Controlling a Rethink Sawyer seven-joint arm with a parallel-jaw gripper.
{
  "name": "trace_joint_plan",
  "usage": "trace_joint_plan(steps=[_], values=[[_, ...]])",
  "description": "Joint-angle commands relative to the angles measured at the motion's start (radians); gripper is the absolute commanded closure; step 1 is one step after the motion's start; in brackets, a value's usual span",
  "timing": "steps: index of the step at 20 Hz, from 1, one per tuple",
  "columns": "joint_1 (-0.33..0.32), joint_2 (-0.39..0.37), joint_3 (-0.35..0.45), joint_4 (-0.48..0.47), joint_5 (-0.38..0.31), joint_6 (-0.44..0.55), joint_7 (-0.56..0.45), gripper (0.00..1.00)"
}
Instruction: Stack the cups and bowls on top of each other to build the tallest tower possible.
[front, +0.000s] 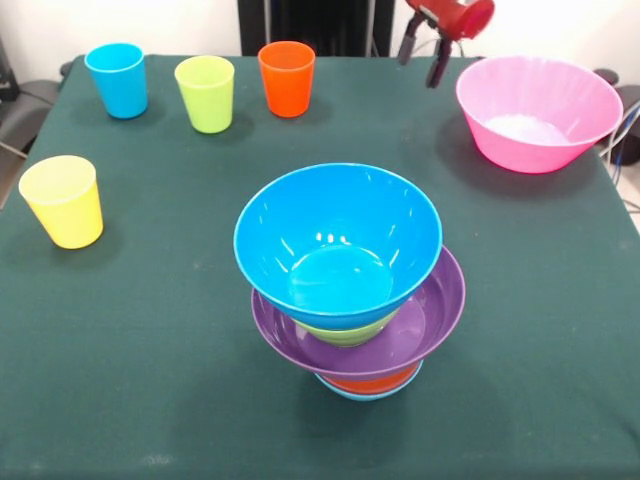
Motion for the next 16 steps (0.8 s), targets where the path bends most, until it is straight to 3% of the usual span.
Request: trace_joint_plan(steps=[1,4,9,16], values=[[-0.028,-0.07,0.189,0.107,-0.07,-0.032,-0.066,0.0],[-0.049,-0.121,0.244,0.131,-0.081,-0.024,-0.093,0.0],[-0.05,-0.165,0.27,0.061,-0.239,-0.018,-0.235,0.0],[-0.135,-0.244,0.404,0.047,-0.385,0.033,-0.345,0.0]])
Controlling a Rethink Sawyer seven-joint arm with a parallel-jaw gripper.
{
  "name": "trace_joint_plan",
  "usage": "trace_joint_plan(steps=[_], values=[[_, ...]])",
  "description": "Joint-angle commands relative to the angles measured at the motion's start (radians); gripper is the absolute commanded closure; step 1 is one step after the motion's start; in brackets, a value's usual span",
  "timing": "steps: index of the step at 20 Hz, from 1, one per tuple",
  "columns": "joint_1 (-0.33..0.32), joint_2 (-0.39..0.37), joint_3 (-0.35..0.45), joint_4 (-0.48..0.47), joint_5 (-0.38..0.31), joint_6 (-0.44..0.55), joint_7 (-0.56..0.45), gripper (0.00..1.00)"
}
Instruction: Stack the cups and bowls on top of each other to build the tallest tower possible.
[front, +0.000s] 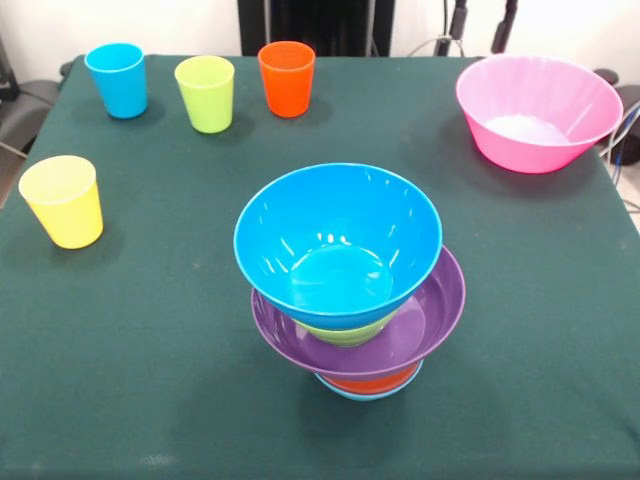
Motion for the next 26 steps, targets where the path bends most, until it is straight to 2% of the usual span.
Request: trace_joint_plan(steps=[1,5,12,19,26], values=[[-0.067,-0.058,0.207,-0.014,-0.166,0.036,-0.317,0.0],[-0.092,-0.016,0.23,-0.056,-0.276,-0.004,-0.323,0.0],[-0.121,0.091,0.24,-0.135,-0.388,-0.05,-0.254,0.0],[-0.057,0.219,0.174,-0.226,-0.493,-0.132,-0.144,0.0],[0.04,0.323,0.081,-0.301,-0.52,-0.193,-0.061,0.0]])
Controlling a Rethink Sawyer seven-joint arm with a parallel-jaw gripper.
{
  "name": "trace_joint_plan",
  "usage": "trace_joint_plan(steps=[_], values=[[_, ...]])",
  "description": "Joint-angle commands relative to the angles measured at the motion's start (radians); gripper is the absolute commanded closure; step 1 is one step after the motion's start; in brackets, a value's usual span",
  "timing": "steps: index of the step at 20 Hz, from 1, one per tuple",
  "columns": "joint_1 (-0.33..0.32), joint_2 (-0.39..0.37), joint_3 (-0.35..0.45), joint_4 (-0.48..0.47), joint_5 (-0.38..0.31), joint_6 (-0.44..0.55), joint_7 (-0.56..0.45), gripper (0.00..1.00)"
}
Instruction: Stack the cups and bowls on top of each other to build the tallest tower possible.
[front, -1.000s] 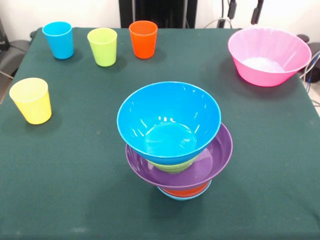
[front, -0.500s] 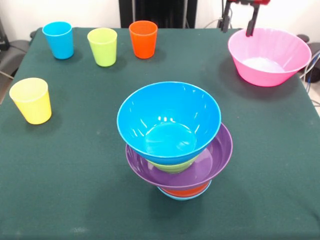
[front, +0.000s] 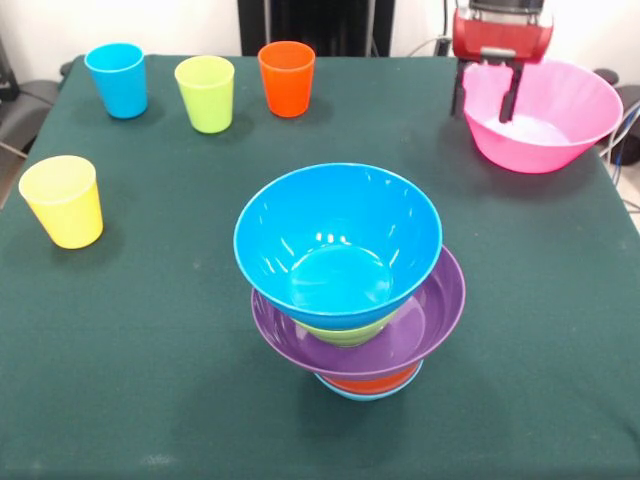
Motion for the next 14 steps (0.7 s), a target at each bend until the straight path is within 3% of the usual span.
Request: trace_joint_plan(steps=[1,14], values=[[0.074,0.144,-0.023,-0.114,-0.086,-0.074,-0.013,0.0],[0.157,0.191,-0.135,-0.056,-0.043,-0.211,0.015,0.0]])
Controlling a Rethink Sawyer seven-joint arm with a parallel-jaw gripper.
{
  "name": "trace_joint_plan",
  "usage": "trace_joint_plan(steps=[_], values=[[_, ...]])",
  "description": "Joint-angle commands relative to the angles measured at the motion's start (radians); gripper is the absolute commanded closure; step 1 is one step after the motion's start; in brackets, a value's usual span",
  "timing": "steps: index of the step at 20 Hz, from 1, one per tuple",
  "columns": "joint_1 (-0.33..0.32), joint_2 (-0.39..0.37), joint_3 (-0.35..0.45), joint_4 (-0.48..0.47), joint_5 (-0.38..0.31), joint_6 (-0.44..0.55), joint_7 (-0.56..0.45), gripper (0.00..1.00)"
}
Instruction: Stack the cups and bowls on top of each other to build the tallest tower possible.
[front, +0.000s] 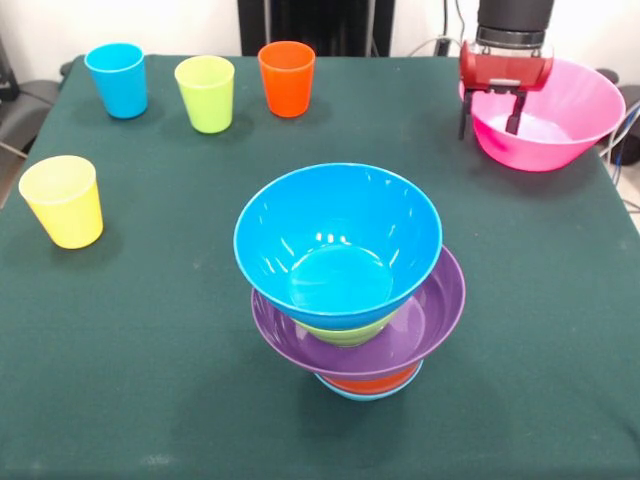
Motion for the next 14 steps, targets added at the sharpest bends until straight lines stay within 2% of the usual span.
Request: trace_joint_plan(steps=[1,7,14], values=[[0.023,0.047,-0.027,-0.003,-0.035,-0.092,0.014,0.0],[0.025,0.055,-0.074,0.027,-0.05,-0.147,-0.001,0.0],[0.018,0.079,-0.088,0.029,-0.035,-0.165,-0.003,0.0]])
